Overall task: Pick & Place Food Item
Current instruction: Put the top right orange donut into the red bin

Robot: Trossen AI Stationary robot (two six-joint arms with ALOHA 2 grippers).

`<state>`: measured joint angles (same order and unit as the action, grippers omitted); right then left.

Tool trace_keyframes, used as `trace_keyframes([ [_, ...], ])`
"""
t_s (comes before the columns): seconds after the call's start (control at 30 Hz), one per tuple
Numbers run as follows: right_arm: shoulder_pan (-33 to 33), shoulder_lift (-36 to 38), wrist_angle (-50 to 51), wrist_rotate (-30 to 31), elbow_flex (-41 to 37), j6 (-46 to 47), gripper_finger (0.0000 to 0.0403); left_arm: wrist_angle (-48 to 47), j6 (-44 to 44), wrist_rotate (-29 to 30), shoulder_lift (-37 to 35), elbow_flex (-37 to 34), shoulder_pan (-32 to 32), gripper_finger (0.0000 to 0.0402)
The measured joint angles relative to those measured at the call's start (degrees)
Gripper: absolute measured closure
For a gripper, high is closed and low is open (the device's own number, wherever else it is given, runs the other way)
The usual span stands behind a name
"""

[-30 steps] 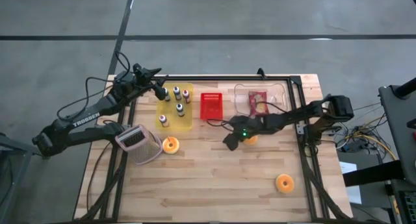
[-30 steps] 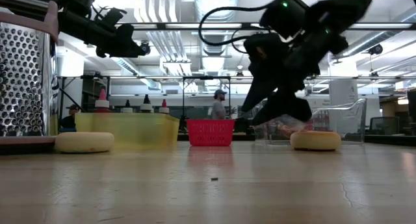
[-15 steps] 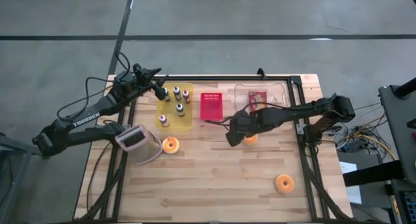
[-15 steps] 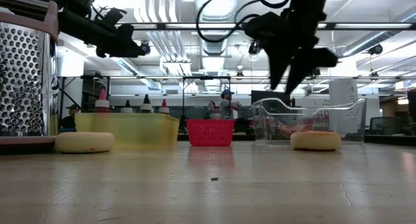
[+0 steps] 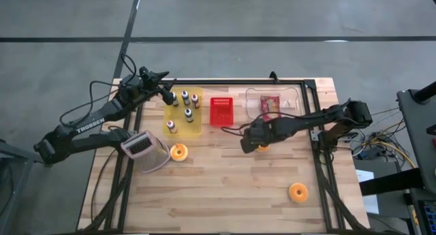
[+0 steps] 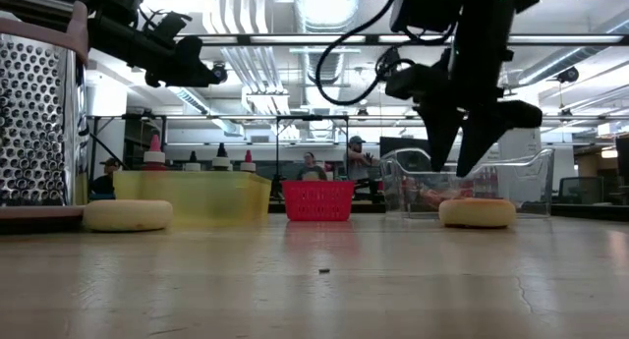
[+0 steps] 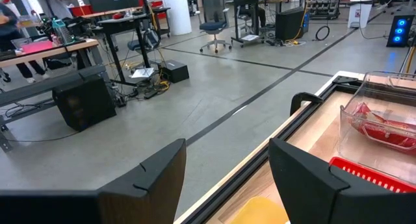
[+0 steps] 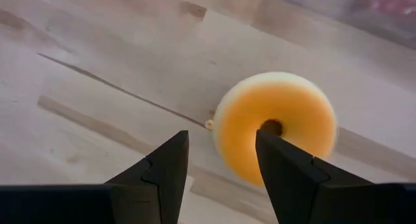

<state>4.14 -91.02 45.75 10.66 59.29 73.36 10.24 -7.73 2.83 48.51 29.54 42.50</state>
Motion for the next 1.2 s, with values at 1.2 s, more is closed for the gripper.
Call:
trace_keyframes([
  [1.2,0.0,-6.8,-9.1,0.0,-6.1,2.9,0.0234,0.0,0.0,0.0,0.0,0.0,0.0,0.0179],
])
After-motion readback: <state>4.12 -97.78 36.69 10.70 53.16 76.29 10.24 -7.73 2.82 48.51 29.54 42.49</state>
